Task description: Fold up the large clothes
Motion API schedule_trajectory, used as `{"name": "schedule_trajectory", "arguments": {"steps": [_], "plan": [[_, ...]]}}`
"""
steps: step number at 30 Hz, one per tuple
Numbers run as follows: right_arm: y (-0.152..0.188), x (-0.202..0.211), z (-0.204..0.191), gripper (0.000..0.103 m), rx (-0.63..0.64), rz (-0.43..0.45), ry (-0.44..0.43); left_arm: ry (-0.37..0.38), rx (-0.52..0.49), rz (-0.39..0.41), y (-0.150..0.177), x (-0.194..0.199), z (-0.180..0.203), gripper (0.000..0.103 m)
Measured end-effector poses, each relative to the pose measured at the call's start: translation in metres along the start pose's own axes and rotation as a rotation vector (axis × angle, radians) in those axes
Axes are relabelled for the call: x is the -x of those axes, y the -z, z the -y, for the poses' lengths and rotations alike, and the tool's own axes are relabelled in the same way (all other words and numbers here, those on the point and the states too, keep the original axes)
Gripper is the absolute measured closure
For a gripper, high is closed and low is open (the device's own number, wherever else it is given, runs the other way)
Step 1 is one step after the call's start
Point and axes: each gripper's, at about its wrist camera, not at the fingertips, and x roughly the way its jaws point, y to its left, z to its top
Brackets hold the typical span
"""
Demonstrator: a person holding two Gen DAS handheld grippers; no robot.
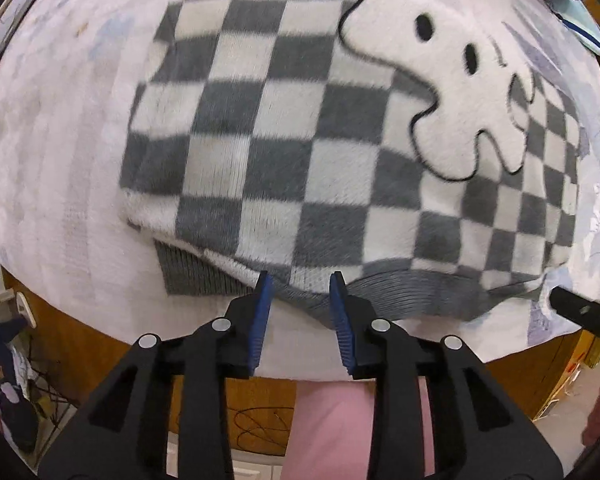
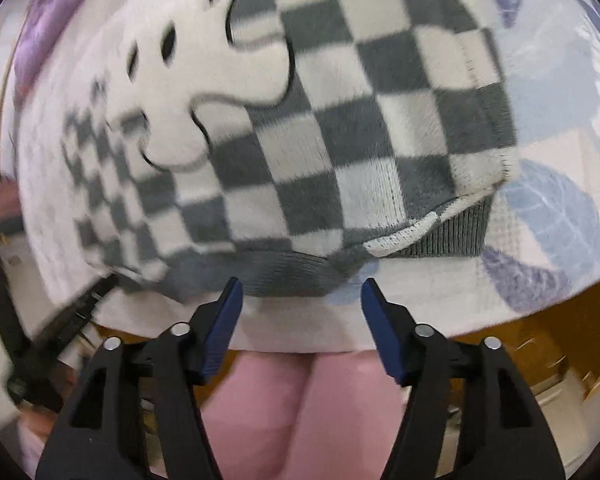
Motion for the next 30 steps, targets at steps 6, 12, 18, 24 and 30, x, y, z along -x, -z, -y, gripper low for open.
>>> {"name": "schedule_trajectory", "arguments": {"steps": [6, 12, 18, 24, 30], "plan": [[0.000, 0.051, -0.027, 0.015, 0.005, 0.097, 0.007, 0.005, -0.049, 0.045, -0.026, 0.047, 0.039, 0.049], [-0.004, 0.088, -0.021, 0.009, -0.043, 0.173, 0.009, 0.051, -0.061, 0.103, -0.052, 0.083, 0.059, 0.044], [-0.009, 0.113, 0.003, 0.009, -0.116, 0.240, -0.044, 0.088, -0.079, 0.141, -0.069, 0.107, 0.084, 0.029], [-0.036, 0.137, 0.031, 0.008, -0.079, 0.294, -0.024, 0.107, -0.072, 0.189, -0.084, 0.124, 0.114, 0.021], [-0.082, 0.150, 0.055, 0.008, -0.007, 0.297, -0.028, 0.073, -0.012, 0.216, -0.096, 0.133, 0.134, 0.019]]}}
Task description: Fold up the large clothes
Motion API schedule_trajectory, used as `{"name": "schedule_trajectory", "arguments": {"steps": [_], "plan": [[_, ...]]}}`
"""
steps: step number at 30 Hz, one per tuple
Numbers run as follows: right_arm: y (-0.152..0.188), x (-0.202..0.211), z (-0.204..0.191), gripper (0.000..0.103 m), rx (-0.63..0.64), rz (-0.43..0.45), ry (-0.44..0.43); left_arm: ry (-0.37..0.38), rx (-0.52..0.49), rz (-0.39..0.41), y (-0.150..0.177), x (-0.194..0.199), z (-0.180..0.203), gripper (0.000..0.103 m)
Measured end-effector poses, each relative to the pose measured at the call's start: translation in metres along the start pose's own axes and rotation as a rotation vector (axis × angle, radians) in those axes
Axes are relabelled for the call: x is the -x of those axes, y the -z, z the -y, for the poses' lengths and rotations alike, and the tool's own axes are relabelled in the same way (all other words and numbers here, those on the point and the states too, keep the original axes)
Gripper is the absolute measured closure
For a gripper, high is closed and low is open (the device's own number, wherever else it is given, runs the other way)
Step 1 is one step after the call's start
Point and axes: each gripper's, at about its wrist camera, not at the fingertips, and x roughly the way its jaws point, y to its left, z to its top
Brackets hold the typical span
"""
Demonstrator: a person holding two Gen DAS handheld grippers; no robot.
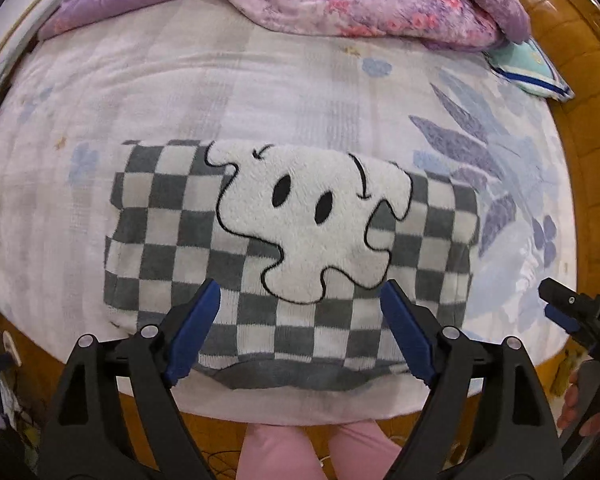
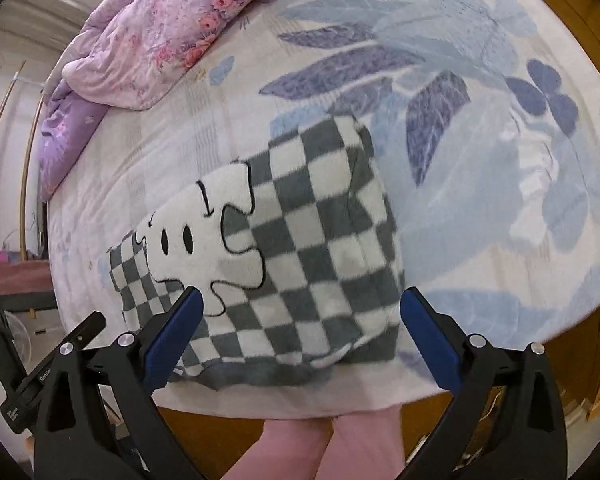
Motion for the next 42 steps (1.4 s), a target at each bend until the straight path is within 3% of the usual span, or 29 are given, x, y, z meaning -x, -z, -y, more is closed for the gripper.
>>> {"name": "schedule_trajectory", "arguments": {"steps": [5, 9, 19, 25, 27, 30, 34, 36, 37, 41, 42], "plan": [[-0.042, -0.008, 0.013, 0.008, 0.070, 0.036, 0.042, -0.029, 0.031, 0.035, -0.017, -0.001, 0.016, 0.014], [-0.071, -0.027, 0.024, 0.008, 0.063, 0.021, 0.015, -0.033, 0.075, 0.037, -0.036, -0.013, 0.025, 0.014], [-0.138, -0.119, 0.042, 0.008, 0.102, -0.075, -0.008, -0.107, 0.044, 0.016, -0.074, -0.053, 0.038, 0.014], [-0.157, -0.189, 0.063, 0.008, 0.075, -0.211, -0.162, -0.137, 0.035, 0.000, -0.085, -0.082, 0.034, 0.014], [-0.153, -0.204, 0.072, 0.007, 0.060, -0.249, -0.250, -0.142, 0.033, -0.012, -0.087, -0.094, 0.032, 0.014], [-0.138, -0.197, 0.076, 0.007, 0.113, -0.203, -0.308, -0.147, 0.036, -0.030, -0.088, -0.108, 0.028, 0.014], [-0.099, -0.200, 0.077, 0.007, 0.124, -0.310, -0.387, -0.144, 0.051, -0.033, -0.088, -0.119, 0.023, 0.014], [-0.065, -0.214, 0.079, 0.007, 0.061, -0.445, -0.421, -0.100, 0.052, -0.018, -0.089, -0.121, 0.020, 0.014], [-0.049, -0.217, 0.078, 0.006, 0.061, -0.462, -0.413, -0.073, 0.054, -0.017, -0.090, -0.121, 0.018, 0.014], [-0.031, -0.201, 0.066, 0.011, 0.091, -0.324, -0.295, -0.066, 0.022, -0.017, -0.098, -0.124, 0.019, 0.014], [-0.031, -0.198, 0.065, 0.030, 0.056, -0.315, -0.231, -0.090, -0.004, -0.016, -0.101, -0.126, 0.021, 0.015]]}}
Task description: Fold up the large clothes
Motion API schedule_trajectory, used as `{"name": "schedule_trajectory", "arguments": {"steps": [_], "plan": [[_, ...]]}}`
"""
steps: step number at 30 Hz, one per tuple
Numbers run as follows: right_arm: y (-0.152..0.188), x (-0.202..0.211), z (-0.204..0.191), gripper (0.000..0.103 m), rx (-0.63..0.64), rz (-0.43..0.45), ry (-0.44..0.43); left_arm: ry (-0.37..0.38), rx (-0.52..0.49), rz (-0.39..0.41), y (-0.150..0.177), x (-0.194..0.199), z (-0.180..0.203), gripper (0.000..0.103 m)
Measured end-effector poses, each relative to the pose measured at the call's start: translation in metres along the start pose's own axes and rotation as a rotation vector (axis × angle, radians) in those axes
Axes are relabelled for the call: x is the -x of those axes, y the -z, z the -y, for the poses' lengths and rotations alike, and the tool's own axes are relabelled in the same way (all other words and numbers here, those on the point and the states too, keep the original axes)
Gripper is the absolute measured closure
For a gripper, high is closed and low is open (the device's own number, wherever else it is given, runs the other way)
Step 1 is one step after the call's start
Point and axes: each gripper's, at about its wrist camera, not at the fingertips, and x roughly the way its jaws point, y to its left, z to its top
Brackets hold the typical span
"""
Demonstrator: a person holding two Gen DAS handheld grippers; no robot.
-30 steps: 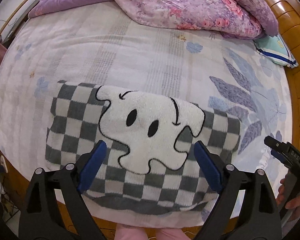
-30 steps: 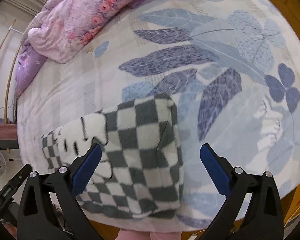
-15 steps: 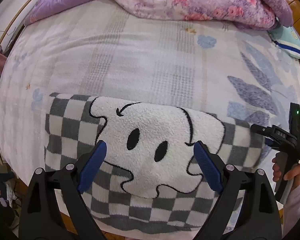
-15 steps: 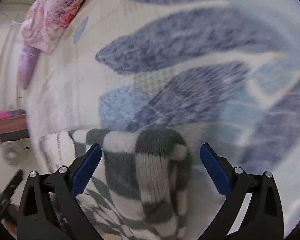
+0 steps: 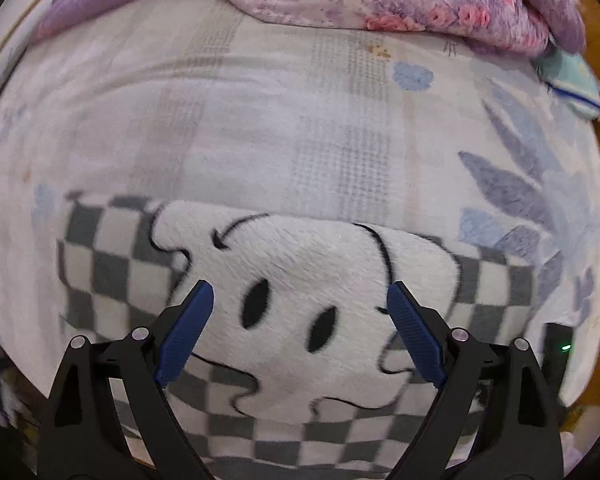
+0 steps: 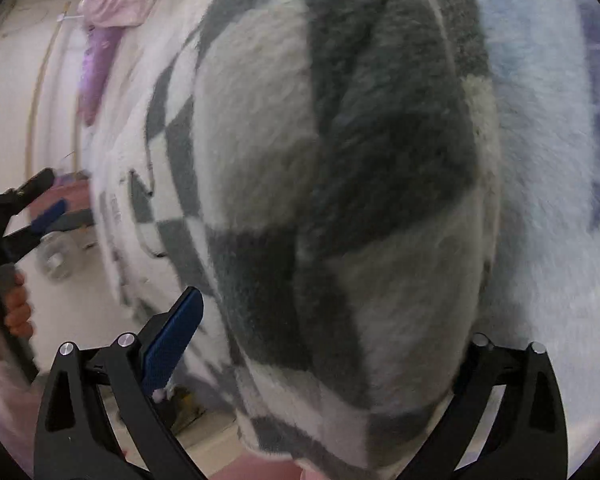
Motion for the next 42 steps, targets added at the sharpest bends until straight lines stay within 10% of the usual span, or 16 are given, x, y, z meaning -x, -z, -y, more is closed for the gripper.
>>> {"name": "schedule_trajectory", "arguments": {"steps": [2, 5, 6, 14, 26, 30, 33, 38, 42], "plan": [[0.003, 0.007, -0.003, 0.060, -0.085, 0.004, -0.034, -0.023, -0.052, 0.007, -0.007, -0.002, 0.003, 0.033], [0.013, 0.023, -0.026, 0.068, -0.045, 0.058, 0.027, 0.047, -0.066, -0.054, -0.021, -0.014, 0.001, 0.096], [0.018, 0.029, -0.033, 0.068, -0.044, 0.076, 0.033, 0.073, -0.067, -0.068, -0.025, -0.017, 0.000, 0.102], [0.034, 0.035, -0.066, 0.068, -0.065, 0.147, 0.074, 0.120, -0.075, -0.244, -0.040, -0.110, -0.006, 0.103], [0.040, 0.020, -0.075, 0.065, -0.133, 0.116, 0.180, 0.073, -0.022, -0.441, -0.007, -0.093, -0.009, 0.103], [0.042, 0.015, -0.077, 0.064, -0.112, 0.125, 0.195, 0.090, -0.071, -0.436, 0.031, -0.109, -0.013, 0.100], [0.037, 0.008, -0.077, 0.064, -0.127, 0.100, 0.237, 0.177, 0.074, -0.406, 0.035, -0.101, -0.035, 0.101], [0.038, 0.015, -0.087, 0.064, -0.099, 0.101, 0.218, 0.032, -0.085, -0.566, 0.133, -0.113, -0.026, 0.103], [0.047, 0.014, -0.090, 0.064, -0.086, 0.097, 0.213, 0.006, -0.052, -0.451, 0.180, -0.098, -0.032, 0.103]]}}
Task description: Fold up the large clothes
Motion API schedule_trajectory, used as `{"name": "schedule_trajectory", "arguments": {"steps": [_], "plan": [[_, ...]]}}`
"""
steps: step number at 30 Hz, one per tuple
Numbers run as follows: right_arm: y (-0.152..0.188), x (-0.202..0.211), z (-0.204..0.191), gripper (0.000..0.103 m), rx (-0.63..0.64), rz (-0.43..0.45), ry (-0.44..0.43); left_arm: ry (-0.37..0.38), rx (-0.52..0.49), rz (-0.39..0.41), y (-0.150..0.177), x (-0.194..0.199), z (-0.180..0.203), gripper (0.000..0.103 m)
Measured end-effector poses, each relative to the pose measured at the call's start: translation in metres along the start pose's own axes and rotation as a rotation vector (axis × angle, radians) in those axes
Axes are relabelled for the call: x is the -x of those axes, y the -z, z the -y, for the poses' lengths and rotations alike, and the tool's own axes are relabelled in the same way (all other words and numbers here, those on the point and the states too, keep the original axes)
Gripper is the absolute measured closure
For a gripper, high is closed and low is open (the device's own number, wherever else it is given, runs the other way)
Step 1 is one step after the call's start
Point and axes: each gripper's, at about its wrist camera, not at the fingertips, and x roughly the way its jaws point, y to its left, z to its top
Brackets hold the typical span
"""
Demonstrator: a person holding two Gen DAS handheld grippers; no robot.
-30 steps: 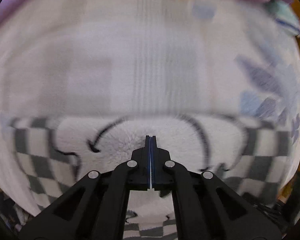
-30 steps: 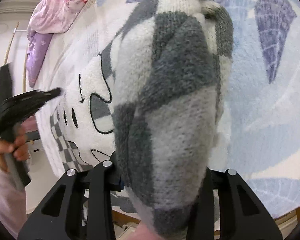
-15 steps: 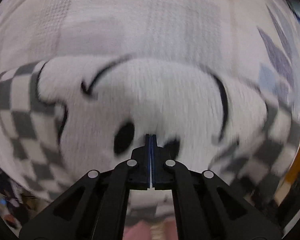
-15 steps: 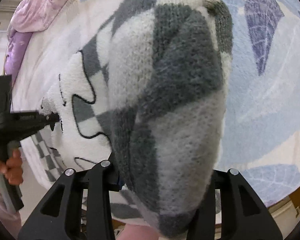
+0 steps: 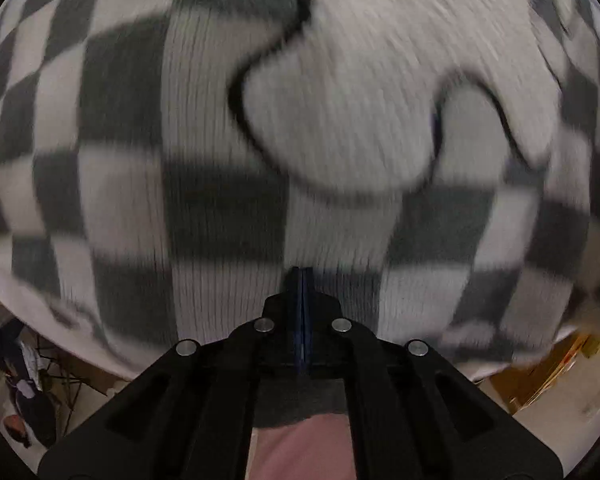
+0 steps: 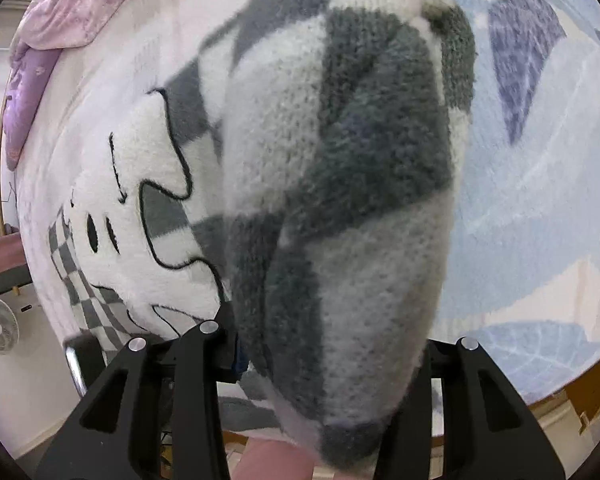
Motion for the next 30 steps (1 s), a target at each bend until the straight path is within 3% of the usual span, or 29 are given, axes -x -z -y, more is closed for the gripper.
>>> {"name": "schedule_trajectory", "arguments": {"steps": [4, 6, 8, 11, 13, 14, 18, 20, 21, 23, 26, 30], "plan": [[0.004, 0.003, -0.004, 0.064, 0.050, 0.003, 0.018, 0.036, 0.021, 0.009, 0.007, 0.017, -0.006, 0.103], [0.002, 0.003, -0.004, 0.064, 0.031, -0.005, 0.012, 0.033, -0.011, 0.087, 0.001, 0.043, -0.001, 0.103], [0.002, 0.000, -0.006, 0.064, 0.043, -0.013, 0.026, 0.053, -0.014, 0.176, -0.028, 0.075, 0.001, 0.103], [0.004, 0.002, -0.001, 0.064, 0.046, -0.008, 0.025, 0.129, 0.020, 0.242, -0.082, 0.090, 0.001, 0.103], [0.005, 0.001, 0.001, 0.063, 0.043, 0.002, 0.018, 0.087, 0.008, 0.158, -0.104, 0.059, 0.008, 0.103], [0.007, -0.002, 0.003, 0.063, 0.040, 0.006, 0.016, 0.057, -0.025, 0.172, -0.109, 0.051, 0.014, 0.102], [0.011, 0.006, 0.015, 0.063, -0.033, 0.026, -0.041, 0.075, -0.021, 0.169, -0.113, 0.080, 0.011, 0.103], [0.010, 0.006, 0.011, 0.063, -0.018, 0.021, -0.027, 0.057, -0.025, 0.240, -0.142, 0.112, 0.009, 0.103], [0.010, 0.005, 0.009, 0.062, -0.002, 0.019, -0.014, 0.088, -0.029, 0.253, -0.162, 0.118, 0.010, 0.103], [0.006, 0.003, 0.008, 0.061, 0.006, 0.023, -0.005, 0.109, -0.012, 0.205, -0.195, 0.102, 0.014, 0.102], [0.004, 0.009, 0.011, 0.061, -0.028, 0.014, -0.026, 0.122, 0.000, 0.158, -0.213, 0.107, 0.012, 0.102], [0.014, 0.017, 0.013, 0.061, -0.014, 0.024, -0.035, 0.101, -0.051, 0.269, -0.233, 0.146, 0.018, 0.103]]}}
